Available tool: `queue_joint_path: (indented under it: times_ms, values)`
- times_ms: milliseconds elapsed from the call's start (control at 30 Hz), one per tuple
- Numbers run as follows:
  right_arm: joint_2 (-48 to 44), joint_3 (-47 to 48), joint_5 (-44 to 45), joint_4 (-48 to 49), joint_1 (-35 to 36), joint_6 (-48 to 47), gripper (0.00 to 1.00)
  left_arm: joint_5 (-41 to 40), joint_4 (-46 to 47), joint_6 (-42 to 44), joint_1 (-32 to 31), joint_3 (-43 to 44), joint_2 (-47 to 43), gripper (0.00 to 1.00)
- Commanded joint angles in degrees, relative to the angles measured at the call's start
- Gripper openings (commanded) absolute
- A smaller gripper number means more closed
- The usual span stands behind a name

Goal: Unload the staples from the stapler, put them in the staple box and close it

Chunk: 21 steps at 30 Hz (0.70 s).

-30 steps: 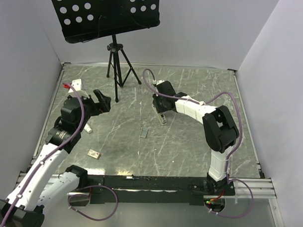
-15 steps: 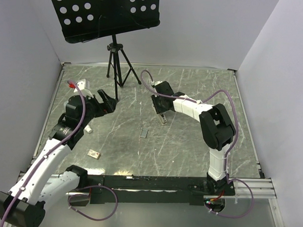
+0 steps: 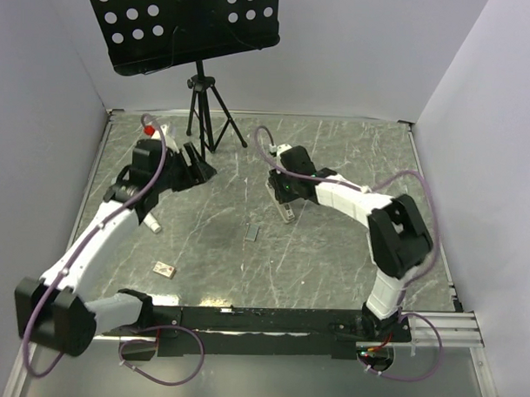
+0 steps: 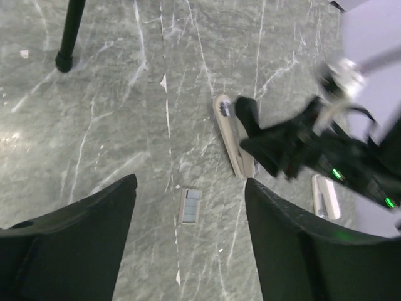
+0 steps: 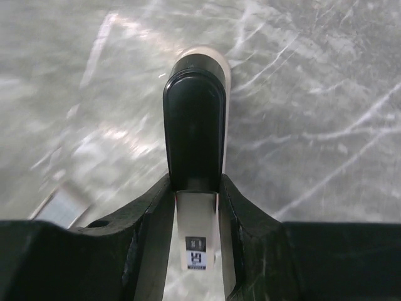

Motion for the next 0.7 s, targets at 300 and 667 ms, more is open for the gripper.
queue_joint_path:
  times_ms: [300, 667]
  values:
    - [-25.9, -10.8, -13.8, 18.8, 7.4, 5.3, 0.0, 24.2, 2.3, 2.6, 5.2, 10.7, 14.4, 0.62]
    - [-24.4, -7.4, -11.6, 22.4, 14.2, 5.4, 0.0, 25.9, 5.7, 2.8, 5.2, 4.7, 12.5, 0.48]
